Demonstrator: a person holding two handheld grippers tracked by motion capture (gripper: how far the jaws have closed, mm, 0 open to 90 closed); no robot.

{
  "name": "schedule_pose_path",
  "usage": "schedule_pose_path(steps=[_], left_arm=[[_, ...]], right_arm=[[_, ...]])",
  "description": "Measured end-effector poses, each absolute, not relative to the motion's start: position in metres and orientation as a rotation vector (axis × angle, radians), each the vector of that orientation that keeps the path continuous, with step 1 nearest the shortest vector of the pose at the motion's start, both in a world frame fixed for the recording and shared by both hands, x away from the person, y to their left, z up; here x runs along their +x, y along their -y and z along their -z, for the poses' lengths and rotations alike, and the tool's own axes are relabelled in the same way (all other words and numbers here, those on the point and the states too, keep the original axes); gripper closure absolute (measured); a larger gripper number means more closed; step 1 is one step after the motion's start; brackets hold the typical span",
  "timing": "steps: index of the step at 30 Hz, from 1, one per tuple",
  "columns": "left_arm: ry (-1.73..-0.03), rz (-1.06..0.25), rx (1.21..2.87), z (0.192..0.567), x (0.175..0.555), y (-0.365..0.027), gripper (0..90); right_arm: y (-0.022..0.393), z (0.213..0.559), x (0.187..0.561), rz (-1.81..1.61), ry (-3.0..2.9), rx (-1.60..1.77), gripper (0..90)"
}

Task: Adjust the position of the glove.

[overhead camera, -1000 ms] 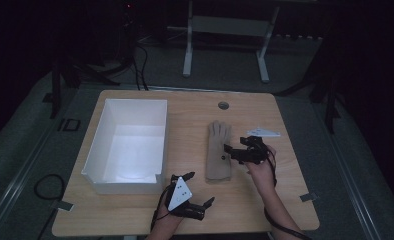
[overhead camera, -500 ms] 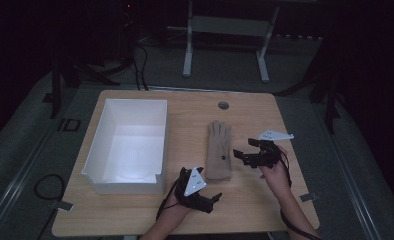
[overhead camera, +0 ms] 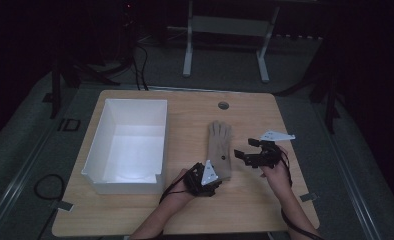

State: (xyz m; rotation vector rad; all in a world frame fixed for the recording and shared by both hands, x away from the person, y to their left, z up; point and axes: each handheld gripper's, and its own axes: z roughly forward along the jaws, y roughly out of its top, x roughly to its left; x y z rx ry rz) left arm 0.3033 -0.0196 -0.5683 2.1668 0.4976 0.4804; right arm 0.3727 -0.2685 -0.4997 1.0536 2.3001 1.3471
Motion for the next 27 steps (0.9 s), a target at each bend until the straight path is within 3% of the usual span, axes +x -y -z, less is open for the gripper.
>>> schedule_pose_path(steps=[5,7,12,18,27], left_arm=[[-0.494,-0.451,2.188,0.573,0.309,0.02,39.3],[-0.486,-0.418,2.219,0.578,0.313,0.022,37.6],[-0.498,-0.43,2.218,0.578,0.314,0.021,49.0],[-0.54,-0.459,2.207,0.578,0.317,0.021,68.1],[-0.559,-0.436,2.21,0.576,0.322,0.019,77.6]], right_arm=[[0.266,0.497,0.384,-1.361,-2.298,1.126,14.8],[0.258,0.5,0.397,-1.387,-2.31,1.201,10.9],[0.245,0.517,0.421,-1.366,-2.357,1.324,11.6],[0.242,0.529,0.45,-1.335,-2.276,1.482,32.8],[0.22,0.551,0.47,-1.235,-2.32,1.542,30.1]])
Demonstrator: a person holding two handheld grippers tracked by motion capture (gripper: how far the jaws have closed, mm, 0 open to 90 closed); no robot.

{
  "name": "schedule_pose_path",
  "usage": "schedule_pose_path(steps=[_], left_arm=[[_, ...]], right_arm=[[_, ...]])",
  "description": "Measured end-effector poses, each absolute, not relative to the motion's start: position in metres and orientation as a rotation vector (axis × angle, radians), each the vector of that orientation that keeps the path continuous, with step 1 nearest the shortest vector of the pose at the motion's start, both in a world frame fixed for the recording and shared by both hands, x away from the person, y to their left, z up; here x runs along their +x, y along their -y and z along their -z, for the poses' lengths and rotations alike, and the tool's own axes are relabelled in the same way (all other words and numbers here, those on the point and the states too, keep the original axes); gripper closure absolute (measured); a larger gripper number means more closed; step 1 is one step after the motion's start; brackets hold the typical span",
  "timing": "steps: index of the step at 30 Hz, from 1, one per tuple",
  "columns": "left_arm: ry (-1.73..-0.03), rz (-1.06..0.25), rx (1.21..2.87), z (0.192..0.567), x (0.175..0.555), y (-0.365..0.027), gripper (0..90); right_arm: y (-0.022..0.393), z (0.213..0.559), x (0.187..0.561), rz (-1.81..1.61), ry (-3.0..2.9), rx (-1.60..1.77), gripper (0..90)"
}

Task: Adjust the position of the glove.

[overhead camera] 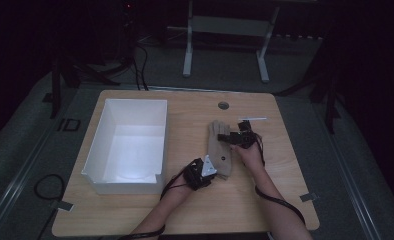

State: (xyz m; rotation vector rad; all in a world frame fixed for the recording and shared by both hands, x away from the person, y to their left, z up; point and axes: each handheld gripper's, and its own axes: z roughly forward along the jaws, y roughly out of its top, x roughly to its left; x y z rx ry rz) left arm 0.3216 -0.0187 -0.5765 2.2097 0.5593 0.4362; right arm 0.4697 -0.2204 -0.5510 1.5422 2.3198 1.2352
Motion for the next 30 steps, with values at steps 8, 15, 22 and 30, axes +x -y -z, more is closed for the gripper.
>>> schedule_pose_path(steps=[8,15,22,30], left_arm=[[-0.57,-0.425,2.2,0.577,0.322,0.017,79.4],[-0.577,-0.41,2.222,0.574,0.324,0.018,80.6],[-0.614,-0.369,2.21,0.571,0.323,0.016,81.0],[-0.607,-0.378,2.266,0.563,0.322,0.02,81.1]], right_arm=[[0.211,0.558,0.476,-1.172,-2.362,1.524,40.1],[0.204,0.558,0.475,-1.216,-2.411,1.511,65.5],[0.208,0.555,0.473,-1.282,-2.412,1.534,67.4],[0.208,0.544,0.469,-1.33,-2.41,1.507,67.6]])
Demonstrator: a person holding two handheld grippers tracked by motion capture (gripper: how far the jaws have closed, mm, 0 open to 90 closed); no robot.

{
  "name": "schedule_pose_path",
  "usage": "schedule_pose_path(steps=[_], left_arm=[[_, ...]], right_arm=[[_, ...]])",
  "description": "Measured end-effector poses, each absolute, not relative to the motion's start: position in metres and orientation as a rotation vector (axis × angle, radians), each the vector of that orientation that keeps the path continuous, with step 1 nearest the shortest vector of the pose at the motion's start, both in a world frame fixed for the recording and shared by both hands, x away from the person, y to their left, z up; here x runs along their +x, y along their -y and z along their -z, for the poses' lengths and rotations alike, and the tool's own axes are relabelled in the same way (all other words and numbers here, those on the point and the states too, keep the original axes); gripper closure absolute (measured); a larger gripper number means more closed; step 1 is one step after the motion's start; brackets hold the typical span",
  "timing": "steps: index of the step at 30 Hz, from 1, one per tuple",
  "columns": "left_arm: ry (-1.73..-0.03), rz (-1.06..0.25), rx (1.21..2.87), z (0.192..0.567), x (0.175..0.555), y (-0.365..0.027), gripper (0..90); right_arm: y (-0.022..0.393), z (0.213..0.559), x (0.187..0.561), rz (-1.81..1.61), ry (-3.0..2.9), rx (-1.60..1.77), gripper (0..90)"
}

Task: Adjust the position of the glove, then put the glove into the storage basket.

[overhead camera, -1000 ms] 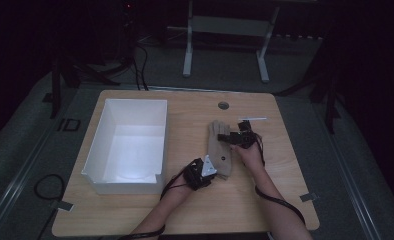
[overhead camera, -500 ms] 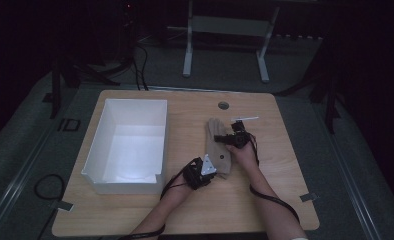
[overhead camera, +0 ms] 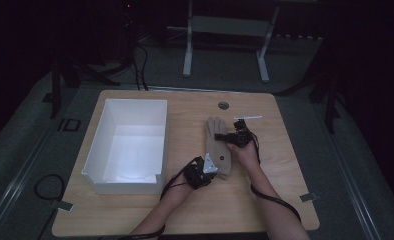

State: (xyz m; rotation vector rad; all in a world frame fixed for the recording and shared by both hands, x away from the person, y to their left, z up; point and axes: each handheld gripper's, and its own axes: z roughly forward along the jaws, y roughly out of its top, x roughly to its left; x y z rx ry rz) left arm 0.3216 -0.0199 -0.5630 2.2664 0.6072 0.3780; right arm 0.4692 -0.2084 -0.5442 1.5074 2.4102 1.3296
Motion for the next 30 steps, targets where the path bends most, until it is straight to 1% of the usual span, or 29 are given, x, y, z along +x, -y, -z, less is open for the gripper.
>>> schedule_pose_path(steps=[7,8,13,23,30], left_arm=[[-0.608,-0.383,2.263,0.55,0.319,0.021,81.1],[-0.605,-0.391,2.255,0.543,0.318,0.021,81.1],[-0.612,-0.4,2.253,0.53,0.316,0.023,81.1],[-0.604,-0.408,2.266,0.502,0.313,0.025,81.2],[-0.596,-0.424,2.259,0.48,0.307,0.023,81.5]], right_arm=[[0.211,0.526,0.463,-1.366,-2.406,1.461,67.9],[0.212,0.523,0.462,-1.376,-2.4,1.459,67.9],[0.22,0.507,0.46,-1.425,-2.38,1.455,67.9],[0.225,0.482,0.455,-1.461,-2.359,1.428,67.9],[0.223,0.458,0.448,-1.501,-2.344,1.37,67.9]])
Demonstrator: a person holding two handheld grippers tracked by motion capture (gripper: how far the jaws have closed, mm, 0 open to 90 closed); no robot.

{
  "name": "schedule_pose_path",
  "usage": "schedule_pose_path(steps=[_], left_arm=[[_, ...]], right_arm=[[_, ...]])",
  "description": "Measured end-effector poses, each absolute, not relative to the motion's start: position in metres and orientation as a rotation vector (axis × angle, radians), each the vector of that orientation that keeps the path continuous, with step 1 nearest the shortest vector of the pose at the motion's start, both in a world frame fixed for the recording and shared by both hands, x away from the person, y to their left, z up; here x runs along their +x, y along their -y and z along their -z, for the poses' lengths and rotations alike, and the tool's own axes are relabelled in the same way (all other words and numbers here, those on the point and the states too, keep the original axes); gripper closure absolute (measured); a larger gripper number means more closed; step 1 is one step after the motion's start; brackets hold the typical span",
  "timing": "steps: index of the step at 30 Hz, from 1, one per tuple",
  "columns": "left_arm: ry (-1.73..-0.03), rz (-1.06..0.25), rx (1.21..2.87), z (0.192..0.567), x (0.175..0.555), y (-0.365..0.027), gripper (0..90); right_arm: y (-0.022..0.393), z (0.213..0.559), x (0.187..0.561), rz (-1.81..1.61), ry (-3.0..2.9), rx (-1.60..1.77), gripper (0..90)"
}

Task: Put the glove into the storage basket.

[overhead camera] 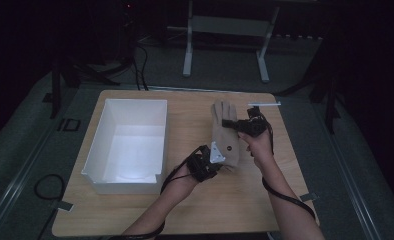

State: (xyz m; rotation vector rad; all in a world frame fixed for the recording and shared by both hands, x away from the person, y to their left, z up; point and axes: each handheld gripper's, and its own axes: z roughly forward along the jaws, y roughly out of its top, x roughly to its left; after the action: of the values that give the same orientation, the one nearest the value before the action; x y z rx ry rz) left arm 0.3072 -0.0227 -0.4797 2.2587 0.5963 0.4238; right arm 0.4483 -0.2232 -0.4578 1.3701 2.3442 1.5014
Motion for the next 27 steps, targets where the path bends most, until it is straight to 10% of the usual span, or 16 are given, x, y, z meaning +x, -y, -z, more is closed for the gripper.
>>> schedule_pose_path(steps=[27], left_arm=[[-0.621,-0.495,2.25,0.423,0.294,-0.033,81.5]], right_arm=[[0.168,0.396,0.442,-1.625,-2.358,1.212,67.9]])
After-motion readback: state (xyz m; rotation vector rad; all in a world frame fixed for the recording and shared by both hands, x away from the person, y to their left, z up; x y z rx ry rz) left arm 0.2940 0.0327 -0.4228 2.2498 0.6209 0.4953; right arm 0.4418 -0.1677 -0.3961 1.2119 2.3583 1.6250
